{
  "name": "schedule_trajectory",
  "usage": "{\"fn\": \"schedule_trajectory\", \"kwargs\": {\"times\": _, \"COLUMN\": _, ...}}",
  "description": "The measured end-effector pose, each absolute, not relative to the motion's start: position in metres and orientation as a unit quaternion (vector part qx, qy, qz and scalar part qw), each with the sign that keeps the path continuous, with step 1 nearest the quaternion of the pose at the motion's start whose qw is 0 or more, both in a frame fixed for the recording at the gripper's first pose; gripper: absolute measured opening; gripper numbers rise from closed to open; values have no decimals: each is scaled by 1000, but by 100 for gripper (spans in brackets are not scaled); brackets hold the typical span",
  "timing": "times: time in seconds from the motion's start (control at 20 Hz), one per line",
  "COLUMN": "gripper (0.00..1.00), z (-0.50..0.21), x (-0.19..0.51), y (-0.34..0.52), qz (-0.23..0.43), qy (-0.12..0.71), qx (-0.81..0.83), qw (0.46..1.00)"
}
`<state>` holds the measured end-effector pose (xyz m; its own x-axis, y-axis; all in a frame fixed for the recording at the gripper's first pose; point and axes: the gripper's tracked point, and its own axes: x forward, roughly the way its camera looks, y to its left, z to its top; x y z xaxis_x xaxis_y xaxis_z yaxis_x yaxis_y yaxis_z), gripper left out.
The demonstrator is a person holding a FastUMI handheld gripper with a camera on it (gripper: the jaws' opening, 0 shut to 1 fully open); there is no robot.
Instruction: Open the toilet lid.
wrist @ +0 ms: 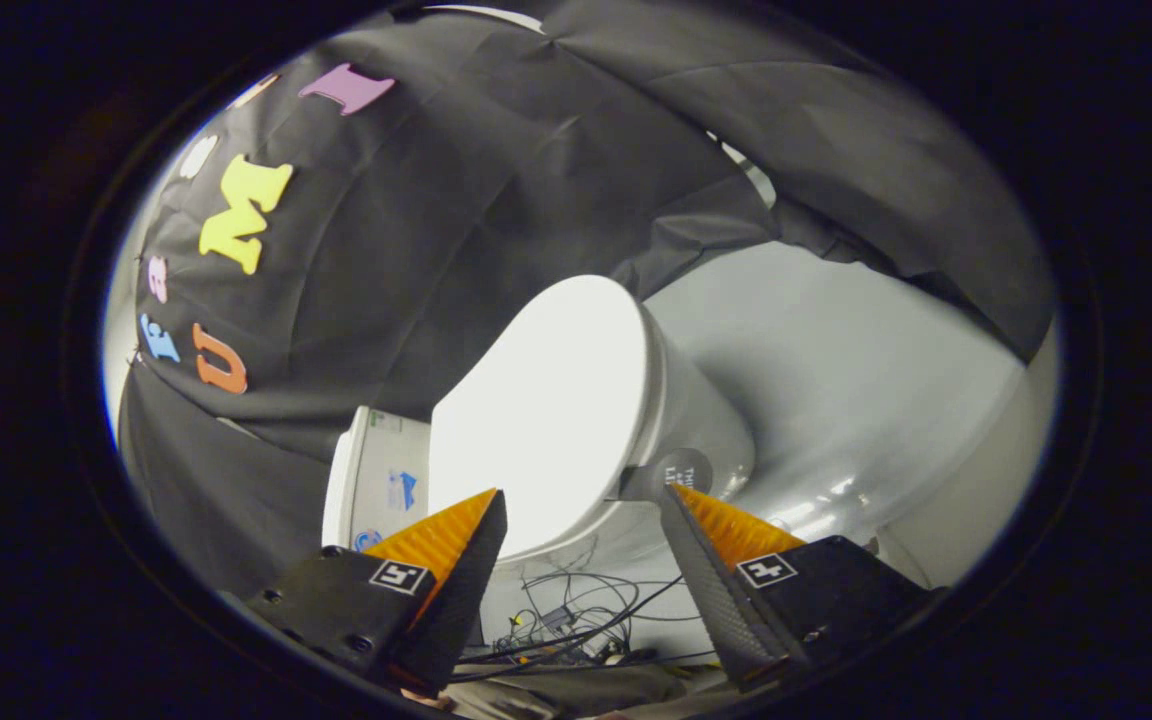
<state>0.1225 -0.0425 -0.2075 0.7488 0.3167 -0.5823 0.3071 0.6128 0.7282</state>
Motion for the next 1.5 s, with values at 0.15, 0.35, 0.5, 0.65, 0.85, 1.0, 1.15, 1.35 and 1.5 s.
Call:
{"fn": "schedule_trajectory", "kwargs": {"times": 0.15, "gripper": 92, "z": -230, "x": 125, "y": -48, "qz": -11, "qy": 376, "qx": 423, "qw": 824}}
{"fn": "schedule_trajectory", "kwargs": {"times": 0.35, "gripper": 77, "z": -250, "x": 129, "y": -55, "qz": -10, "qy": 388, "qx": 431, "qw": 814}}
{"fn": "schedule_trajectory", "kwargs": {"times": 0.5, "gripper": 63, "z": -256, "x": 131, "y": -64, "qz": -8, "qy": 387, "qx": 455, "qw": 802}}
{"fn": "schedule_trajectory", "kwargs": {"times": 0.65, "gripper": 62, "z": -261, "x": 139, "y": -71, "qz": -2, "qy": 368, "qx": 465, "qw": 805}}
{"fn": "schedule_trajectory", "kwargs": {"times": 0.85, "gripper": 58, "z": -276, "x": 151, "y": -66, "qz": 3, "qy": 369, "qx": 507, "qw": 779}}
{"fn": "schedule_trajectory", "kwargs": {"times": 1.0, "gripper": 52, "z": -280, "x": 162, "y": -52, "qz": 20, "qy": 372, "qx": 521, "qw": 768}}
{"fn": "schedule_trajectory", "kwargs": {"times": 1.15, "gripper": 43, "z": -281, "x": 169, "y": -55, "qz": 13, "qy": 374, "qx": 520, "qw": 768}}
{"fn": "schedule_trajectory", "kwargs": {"times": 1.35, "gripper": 34, "z": -273, "x": 170, "y": -55, "qz": 8, "qy": 369, "qx": 514, "qw": 774}}
{"fn": "schedule_trajectory", "kwargs": {"times": 1.5, "gripper": 24, "z": -265, "x": 170, "y": -56, "qz": -5, "qy": 364, "qx": 530, "qw": 765}}
